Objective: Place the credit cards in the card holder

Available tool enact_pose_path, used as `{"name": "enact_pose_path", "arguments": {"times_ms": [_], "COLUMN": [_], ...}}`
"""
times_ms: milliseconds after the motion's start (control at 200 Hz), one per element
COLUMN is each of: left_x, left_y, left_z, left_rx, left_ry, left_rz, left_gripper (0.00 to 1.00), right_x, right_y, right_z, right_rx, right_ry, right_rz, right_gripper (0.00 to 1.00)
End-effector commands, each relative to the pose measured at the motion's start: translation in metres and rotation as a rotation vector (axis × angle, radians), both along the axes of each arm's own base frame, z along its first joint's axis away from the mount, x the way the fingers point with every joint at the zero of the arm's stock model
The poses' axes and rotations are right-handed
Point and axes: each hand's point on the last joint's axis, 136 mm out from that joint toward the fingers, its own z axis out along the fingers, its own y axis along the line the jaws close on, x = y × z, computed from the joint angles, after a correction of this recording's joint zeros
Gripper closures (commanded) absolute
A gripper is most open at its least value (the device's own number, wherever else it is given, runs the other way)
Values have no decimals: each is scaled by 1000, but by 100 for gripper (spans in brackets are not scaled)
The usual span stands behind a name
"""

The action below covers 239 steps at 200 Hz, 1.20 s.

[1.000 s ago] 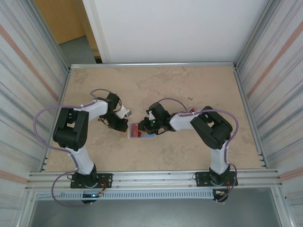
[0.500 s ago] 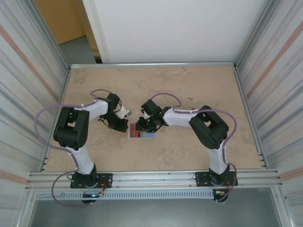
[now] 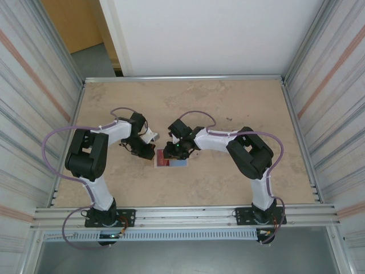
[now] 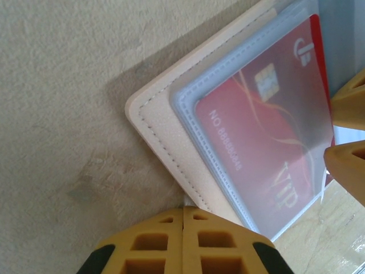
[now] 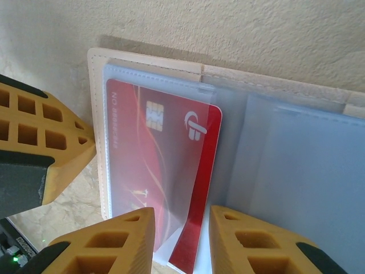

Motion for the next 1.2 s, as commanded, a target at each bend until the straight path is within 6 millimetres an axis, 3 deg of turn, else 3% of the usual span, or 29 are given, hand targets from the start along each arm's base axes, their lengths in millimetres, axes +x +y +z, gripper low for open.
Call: {"name": "enact_pose_path", "arguments": {"times_ms": [0, 251, 386, 621, 862, 1072, 1193], "left_x": [0, 4, 6, 21, 38, 38, 33], "left_y": [-4, -2, 1, 22, 32, 16, -6], "left_z": [3, 6, 9, 27, 62, 81, 86], "left_rx": [-6, 3, 19, 41, 52, -40, -61], "left_ry": [-2, -26, -55, -160, -346, -386, -390], "left_rz": [-15, -15, -22, 27, 9, -2, -57], "left_gripper": [100, 100, 98, 86, 61, 61, 61], "right_x": [1, 3, 3, 8, 13, 9, 8], "right_y": [6, 18, 14, -24, -71, -86, -94], "right_z": [3, 7, 11, 35, 67, 71, 68], "right_rx": [-8, 14, 4, -66, -151, -155, -157], "right_ry": [-6, -6, -14, -81, -162, -182, -186], "right_rz": [30, 38, 39, 17, -14, -15, -28], "right_gripper": [70, 70, 70, 66, 59, 57, 57]}}
